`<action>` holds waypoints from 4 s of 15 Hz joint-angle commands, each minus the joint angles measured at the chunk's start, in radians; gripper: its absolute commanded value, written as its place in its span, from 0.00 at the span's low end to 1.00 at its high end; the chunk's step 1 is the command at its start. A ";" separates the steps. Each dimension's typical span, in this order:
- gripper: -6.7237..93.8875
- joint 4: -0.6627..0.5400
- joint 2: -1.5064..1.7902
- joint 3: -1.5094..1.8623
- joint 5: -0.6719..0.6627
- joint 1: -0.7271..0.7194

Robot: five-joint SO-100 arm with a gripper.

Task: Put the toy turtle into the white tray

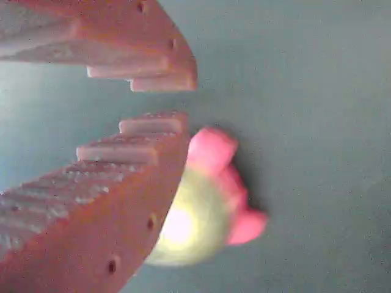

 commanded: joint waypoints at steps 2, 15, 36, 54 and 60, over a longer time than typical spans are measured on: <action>0.07 0.000 -0.147 -0.307 -0.046 0.071; 0.59 0.031 -0.652 -0.902 -0.155 0.175; 0.64 -0.029 -0.887 -1.009 -0.192 0.144; 0.03 -0.044 -0.868 -0.989 -0.123 0.164; 0.03 0.103 -0.468 -0.790 0.066 0.101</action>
